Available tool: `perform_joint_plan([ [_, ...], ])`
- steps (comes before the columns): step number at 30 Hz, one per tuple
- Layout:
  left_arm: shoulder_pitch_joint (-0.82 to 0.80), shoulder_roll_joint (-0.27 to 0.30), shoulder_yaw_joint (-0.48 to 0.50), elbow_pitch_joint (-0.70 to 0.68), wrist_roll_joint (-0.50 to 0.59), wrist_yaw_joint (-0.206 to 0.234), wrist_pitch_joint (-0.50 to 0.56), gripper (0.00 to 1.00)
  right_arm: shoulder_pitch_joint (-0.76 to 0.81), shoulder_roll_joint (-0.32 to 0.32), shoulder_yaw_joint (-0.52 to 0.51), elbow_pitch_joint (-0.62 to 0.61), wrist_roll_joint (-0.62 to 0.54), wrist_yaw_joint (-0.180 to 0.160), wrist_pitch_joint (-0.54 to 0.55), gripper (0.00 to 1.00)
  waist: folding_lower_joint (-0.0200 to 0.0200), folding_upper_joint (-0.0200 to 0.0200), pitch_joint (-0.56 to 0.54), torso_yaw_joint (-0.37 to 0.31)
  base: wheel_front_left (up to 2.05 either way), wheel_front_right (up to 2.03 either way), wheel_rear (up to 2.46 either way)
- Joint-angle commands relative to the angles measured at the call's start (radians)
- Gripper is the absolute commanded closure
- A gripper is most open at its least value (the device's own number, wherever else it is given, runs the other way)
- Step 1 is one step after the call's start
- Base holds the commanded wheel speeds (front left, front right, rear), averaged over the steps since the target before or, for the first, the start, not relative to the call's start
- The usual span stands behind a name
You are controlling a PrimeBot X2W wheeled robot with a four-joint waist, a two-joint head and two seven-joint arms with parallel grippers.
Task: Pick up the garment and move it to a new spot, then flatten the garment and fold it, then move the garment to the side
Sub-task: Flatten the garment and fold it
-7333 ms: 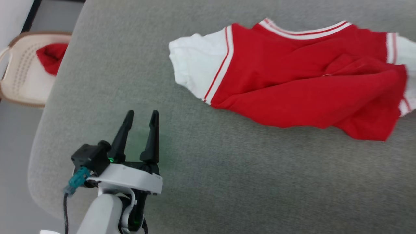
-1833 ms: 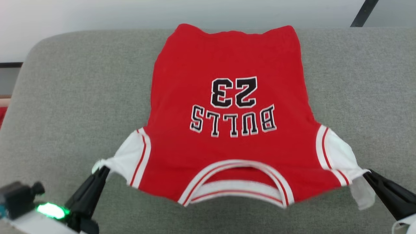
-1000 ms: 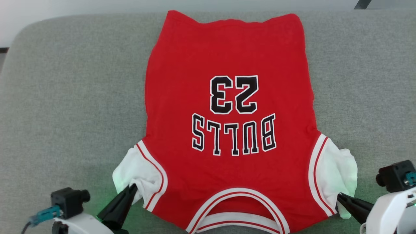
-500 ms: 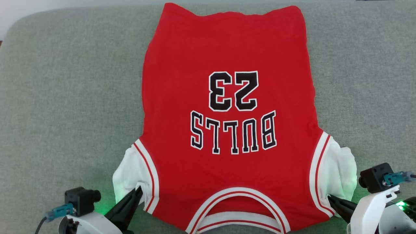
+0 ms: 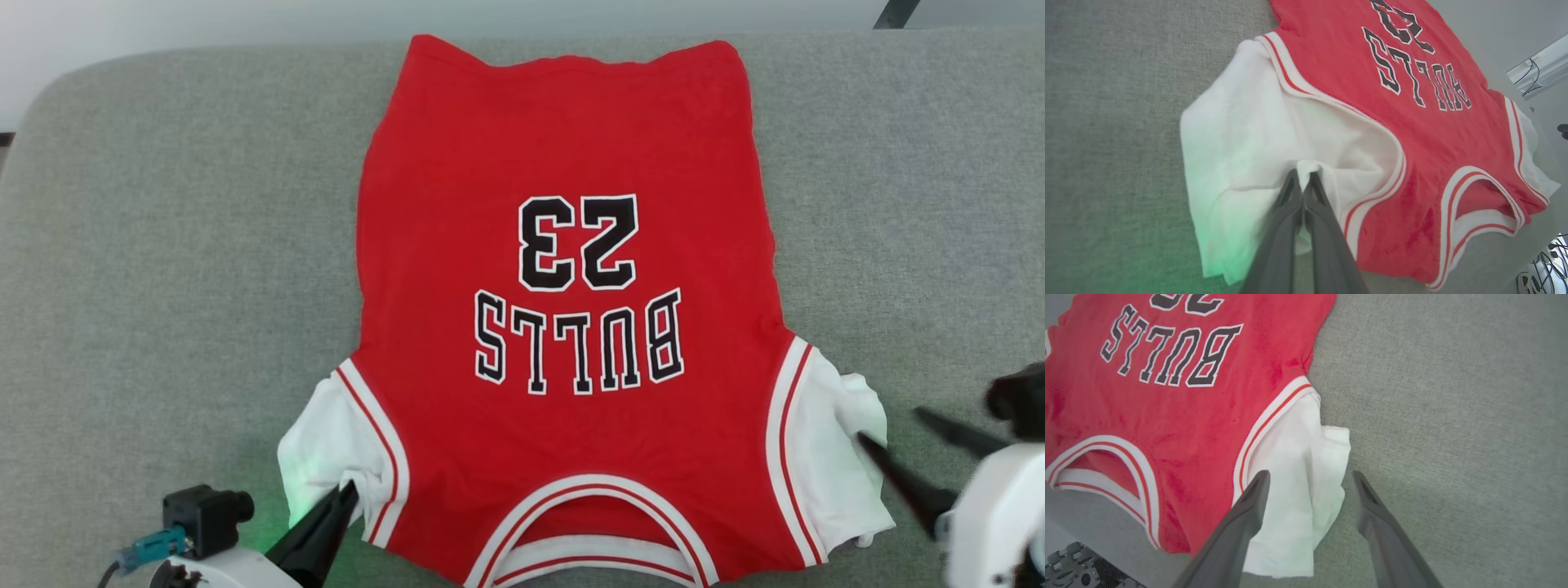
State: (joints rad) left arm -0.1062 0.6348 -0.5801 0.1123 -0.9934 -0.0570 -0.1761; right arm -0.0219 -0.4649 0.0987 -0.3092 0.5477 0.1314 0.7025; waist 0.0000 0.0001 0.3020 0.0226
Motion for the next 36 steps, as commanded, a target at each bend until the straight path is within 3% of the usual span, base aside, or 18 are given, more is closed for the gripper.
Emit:
perform_joint_plan([
  [1, 0.008, 0.001, -0.002, -0.014, 0.000, 0.007, 0.001, 1.00, 0.013, -0.019, -0.036, -0.049, 0.007, -0.001, 0.033, 0.00, 0.0000, -0.0001, -0.008, 0.004, 0.00, 0.00, 0.00],
  [6, 0.007, 0.003, -0.007, -0.053, 0.011, 0.021, 0.005, 1.00, -0.064, -0.083, -0.122, -0.174, 0.031, -0.001, 0.138, 0.00, 0.0000, -0.0001, -0.008, 0.019, 0.00, 0.00, 0.00],
  [10, -0.016, 0.000, -0.012, -0.085, 0.024, 0.024, 0.008, 1.00, -0.227, -0.078, -0.146, -0.144, 0.023, -0.001, 0.213, 0.00, 0.0000, -0.0001, 0.017, 0.041, 0.00, 0.00, 0.00],
  [16, -0.083, -0.023, -0.025, -0.110, 0.029, -0.014, 0.021, 1.00, -0.553, -0.055, -0.074, 0.103, -0.087, -0.001, 0.288, 0.00, 0.0000, -0.0001, 0.106, 0.107, 0.00, 0.00, 0.00],
  [25, -0.194, -0.067, -0.063, -0.085, 0.042, -0.059, 0.009, 1.00, -1.051, 0.022, -0.020, 0.571, -0.241, -0.001, 0.334, 0.00, 0.0000, -0.0001, 0.265, 0.220, 0.00, 0.00, 0.00],
  [31, -0.243, -0.090, -0.102, -0.069, 0.030, -0.069, -0.016, 1.00, -1.241, 0.051, -0.013, 0.822, -0.324, -0.001, 0.377, 0.00, 0.0000, -0.0001, 0.334, 0.282, 0.00, 0.00, 0.00],
  [36, -0.275, -0.090, -0.135, -0.079, -0.007, -0.071, -0.039, 1.00, -1.328, 0.073, -0.011, 0.955, -0.369, -0.001, 0.438, 0.00, 0.0000, -0.0001, 0.376, 0.299, 0.00, 0.00, 0.00],
])
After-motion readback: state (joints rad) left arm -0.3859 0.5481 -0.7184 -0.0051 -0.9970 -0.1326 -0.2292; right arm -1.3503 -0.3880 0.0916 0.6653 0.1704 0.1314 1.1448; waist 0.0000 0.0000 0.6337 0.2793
